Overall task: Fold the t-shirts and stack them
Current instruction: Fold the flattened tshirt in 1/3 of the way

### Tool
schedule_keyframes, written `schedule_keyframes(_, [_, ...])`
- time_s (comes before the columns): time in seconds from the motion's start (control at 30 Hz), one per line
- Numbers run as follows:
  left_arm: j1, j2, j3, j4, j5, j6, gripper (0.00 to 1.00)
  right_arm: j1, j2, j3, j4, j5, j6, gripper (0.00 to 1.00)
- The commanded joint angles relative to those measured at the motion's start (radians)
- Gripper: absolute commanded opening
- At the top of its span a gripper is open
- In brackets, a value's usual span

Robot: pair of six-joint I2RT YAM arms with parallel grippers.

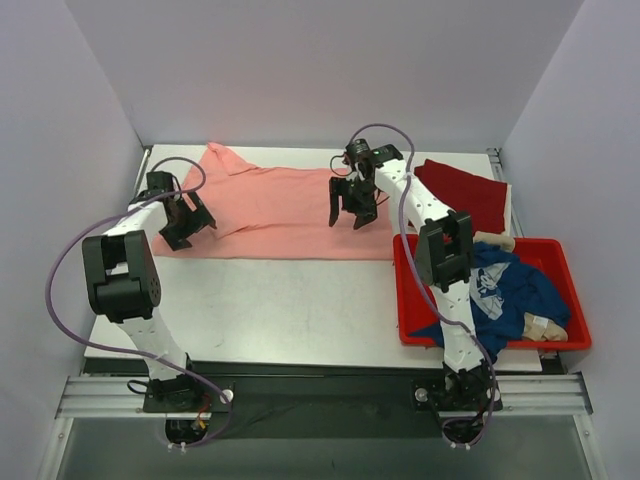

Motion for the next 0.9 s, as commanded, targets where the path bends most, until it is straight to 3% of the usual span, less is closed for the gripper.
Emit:
schedule_keyframes(0.0, [0.019,-0.006,-0.034,0.218,0.045,-0.054,0.96,-0.020,0.050,-0.020,0.001,-0.003,-0.013,0.66])
schedule_keyframes(0.5, [0.194,-0.100,-0.273,0.209,0.015,-0.003,0.97,-0.014,0.119,-0.149,0.014,-0.001,-0.039,0.66])
schedule_keyframes(0.87, [0.300,-0.141,-0.351,0.163,-0.034,0.058,0.97,0.054,-0.007,-0.386,0.012,-0.051,-0.037,0.66])
